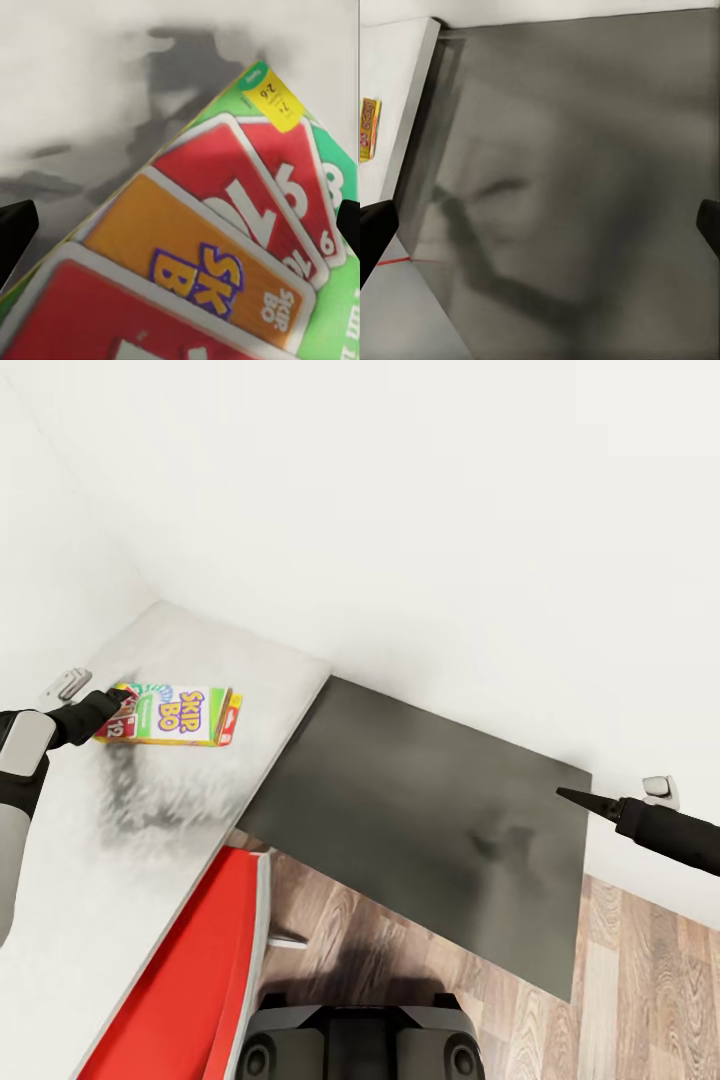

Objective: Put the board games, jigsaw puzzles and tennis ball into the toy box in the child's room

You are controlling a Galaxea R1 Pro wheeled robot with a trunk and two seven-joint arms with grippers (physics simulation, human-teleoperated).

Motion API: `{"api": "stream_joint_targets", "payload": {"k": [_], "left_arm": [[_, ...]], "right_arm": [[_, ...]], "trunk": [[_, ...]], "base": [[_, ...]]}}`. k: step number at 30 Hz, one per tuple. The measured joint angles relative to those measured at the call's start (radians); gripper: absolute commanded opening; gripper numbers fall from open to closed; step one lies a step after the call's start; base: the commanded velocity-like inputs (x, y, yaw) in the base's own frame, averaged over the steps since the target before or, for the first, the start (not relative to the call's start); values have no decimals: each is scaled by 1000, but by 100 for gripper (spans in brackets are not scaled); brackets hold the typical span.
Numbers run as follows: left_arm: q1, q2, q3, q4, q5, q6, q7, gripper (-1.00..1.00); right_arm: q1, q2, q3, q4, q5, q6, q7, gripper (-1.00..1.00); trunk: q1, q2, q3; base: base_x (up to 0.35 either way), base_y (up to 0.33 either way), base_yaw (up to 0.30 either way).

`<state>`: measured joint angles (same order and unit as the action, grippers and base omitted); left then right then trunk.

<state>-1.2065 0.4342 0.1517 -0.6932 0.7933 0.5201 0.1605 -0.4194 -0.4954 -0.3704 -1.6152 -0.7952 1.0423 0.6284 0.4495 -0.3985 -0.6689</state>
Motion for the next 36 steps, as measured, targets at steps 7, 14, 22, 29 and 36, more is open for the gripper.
{"api": "stream_joint_targets", "payload": {"k": [7, 14, 22, 29, 36], "left_arm": [[0, -1, -1, 0, 0, 1, 0, 100], [-1, -2, -1, 0, 0, 1, 0, 100], [-1, -2, -1, 0, 0, 1, 0, 100], [-1, -2, -1, 0, 0, 1, 0, 100], [-1, -2, -1, 0, -1, 1, 0, 100]], "right_arm": [[0, 0, 0, 0, 0, 0, 0, 100], [0, 0, 1, 0, 0, 0, 0, 100], [0, 0, 1, 0, 0, 0, 0, 100], [0, 0, 3, 0, 0, 0, 0, 100], [0, 0, 4, 0, 0, 0, 0, 100]], "trunk": [[0, 0, 0], [0, 0, 0], [0, 0, 0], [0, 0, 0], [0, 0, 0]], "base": [[0, 0, -22], [0, 0, -118], [0, 0, -239], [0, 0, -268], [0, 0, -173]]}}
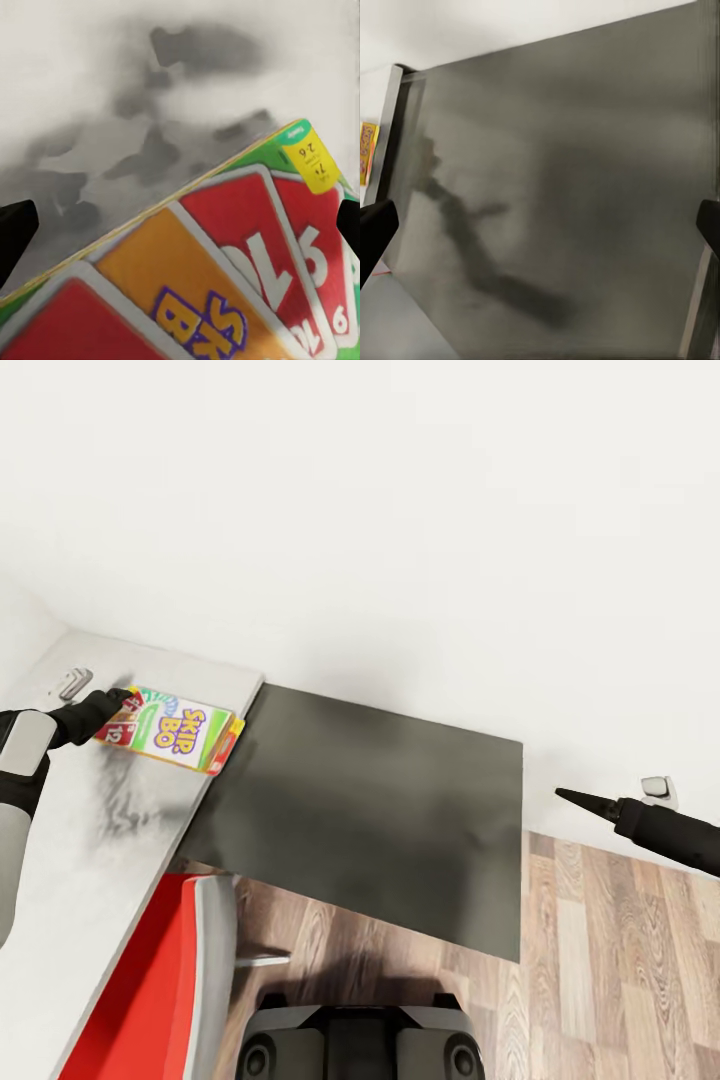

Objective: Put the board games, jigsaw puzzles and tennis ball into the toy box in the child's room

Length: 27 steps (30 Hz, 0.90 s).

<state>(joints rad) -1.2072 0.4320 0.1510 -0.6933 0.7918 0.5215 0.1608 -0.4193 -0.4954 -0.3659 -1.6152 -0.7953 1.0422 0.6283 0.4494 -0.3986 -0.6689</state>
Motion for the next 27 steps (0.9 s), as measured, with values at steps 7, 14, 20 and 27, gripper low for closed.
{"api": "stream_joint_targets", "payload": {"k": [7, 14, 20, 27], "left_arm": [[0, -1, 0, 0, 3, 0, 0, 100], [0, 0, 0, 0, 3, 0, -1, 100], [0, 0, 1, -1, 3, 0, -2, 100], [0, 1, 1, -1, 1, 0, -2, 100]], "right_arm": [[0, 0, 0, 0, 0, 0, 0, 100], [0, 0, 0, 0, 0, 0, 0, 100], [0, 0, 0, 0, 0, 0, 0, 100], [0, 0, 1, 0, 0, 0, 0, 100]], "trunk": [[0, 0, 0], [0, 0, 0], [0, 0, 0], [0, 0, 0]], "base": [[0, 0, -51], [0, 0, -14], [0, 0, -4], [0, 0, -46]]}}
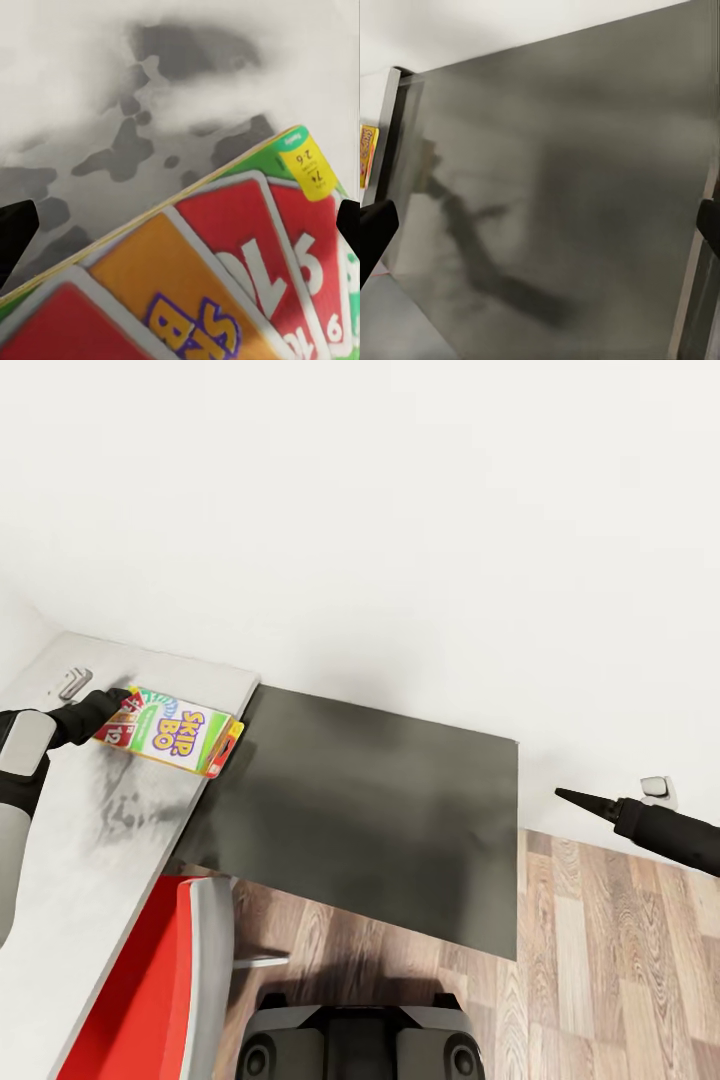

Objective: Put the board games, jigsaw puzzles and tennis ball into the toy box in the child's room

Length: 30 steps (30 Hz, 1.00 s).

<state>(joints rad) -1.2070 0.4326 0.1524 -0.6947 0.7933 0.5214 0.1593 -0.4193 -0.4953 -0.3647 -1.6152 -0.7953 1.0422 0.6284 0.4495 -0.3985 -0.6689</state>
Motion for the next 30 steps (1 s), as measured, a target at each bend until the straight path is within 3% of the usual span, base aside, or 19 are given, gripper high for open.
{"api": "stream_joint_targets", "payload": {"k": [9, 30], "left_arm": [[1, 0, 0, -1, 2, 0, -1, 100], [3, 0, 0, -9, 2, 0, -3, 100]], "right_arm": [[0, 0, -2, 0, 0, 0, 0, 100], [0, 0, -2, 0, 0, 0, 0, 100]], "trunk": [[0, 0, 0], [0, 0, 0]], "base": [[0, 0, -107], [0, 0, -11]]}}
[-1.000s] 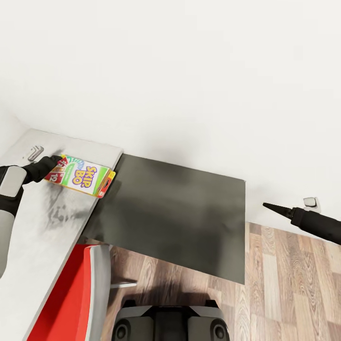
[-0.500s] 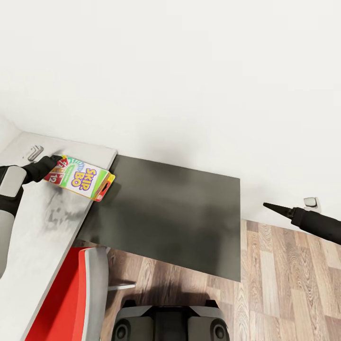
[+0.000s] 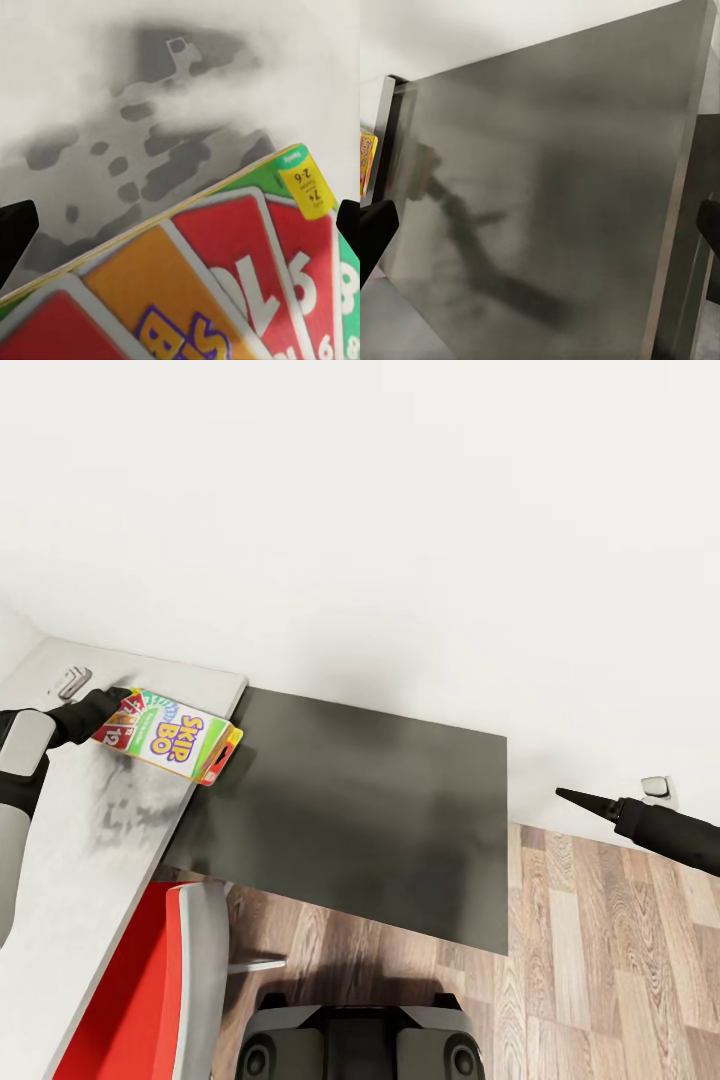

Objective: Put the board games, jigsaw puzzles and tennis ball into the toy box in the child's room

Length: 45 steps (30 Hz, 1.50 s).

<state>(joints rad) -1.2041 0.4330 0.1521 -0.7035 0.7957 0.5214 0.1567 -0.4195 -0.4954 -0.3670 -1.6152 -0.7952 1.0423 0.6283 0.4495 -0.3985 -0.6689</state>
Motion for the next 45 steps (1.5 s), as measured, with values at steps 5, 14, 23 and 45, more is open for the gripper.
{"api": "stream_joint_targets", "payload": {"k": [5, 14, 23, 45], "left_arm": [[9, 2, 1, -5, -2, 0, -13, 100], [49, 6, 1, -39, -2, -2, -82, 100], [63, 7, 1, -57, -4, -1, -100, 100], [66, 7, 2, -61, -4, -1, -102, 100]], "right_arm": [[0, 0, 0, 0, 0, 0, 0, 100], [0, 0, 0, 0, 0, 0, 0, 100], [0, 0, 0, 0, 0, 0, 0, 100], [0, 0, 1, 0, 0, 0, 0, 100]], "trunk": [[0, 0, 0], [0, 0, 0], [0, 0, 0], [0, 0, 0]], "base": [[0, 0, 0], [-8, -4, 0], [-96, -83, 0], [-14, -13, 0]]}}
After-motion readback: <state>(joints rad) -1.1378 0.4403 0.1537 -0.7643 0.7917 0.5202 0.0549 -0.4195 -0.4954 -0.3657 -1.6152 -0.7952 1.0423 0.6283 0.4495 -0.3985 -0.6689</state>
